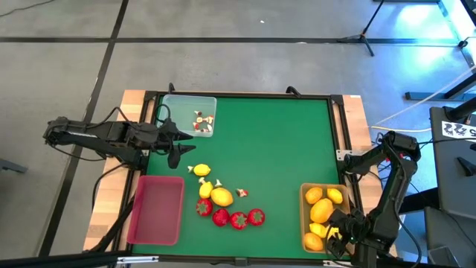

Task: Sort produce into baskets
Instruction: Put the lemon into the orange bin

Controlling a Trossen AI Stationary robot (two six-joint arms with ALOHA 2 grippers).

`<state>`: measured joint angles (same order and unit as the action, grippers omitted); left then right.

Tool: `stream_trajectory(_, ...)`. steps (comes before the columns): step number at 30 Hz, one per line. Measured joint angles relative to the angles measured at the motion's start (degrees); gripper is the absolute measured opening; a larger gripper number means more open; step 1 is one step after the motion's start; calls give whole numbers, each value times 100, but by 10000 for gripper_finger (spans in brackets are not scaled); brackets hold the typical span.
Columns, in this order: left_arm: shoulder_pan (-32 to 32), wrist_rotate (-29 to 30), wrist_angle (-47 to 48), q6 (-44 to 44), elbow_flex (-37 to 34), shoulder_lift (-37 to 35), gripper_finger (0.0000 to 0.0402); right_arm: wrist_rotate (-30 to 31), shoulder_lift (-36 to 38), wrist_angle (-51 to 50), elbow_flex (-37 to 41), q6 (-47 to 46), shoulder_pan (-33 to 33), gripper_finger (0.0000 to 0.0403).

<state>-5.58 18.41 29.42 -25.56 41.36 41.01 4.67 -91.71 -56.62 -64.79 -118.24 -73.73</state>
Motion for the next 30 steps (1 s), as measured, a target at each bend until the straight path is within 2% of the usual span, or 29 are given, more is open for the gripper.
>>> stream_trajectory(6,0,0,0,0,0,0,209,-13,-1,0,0,30,11,328)
stream_trajectory(10,0,0,-1,0,0,0,209,-79,-6,-11,4,399,239,328)
stream_trajectory(21,-2,-2,1,28,0,0,209,185,136,-628,7,3394,1730,328)
stream_trajectory(26,-2,0,5,146,0,0,209,589,147,-667,7,4793,2534,328)
stream_trajectory(30,-2,0,5,149,0,0,209,763,147,-566,7,5570,3175,328)
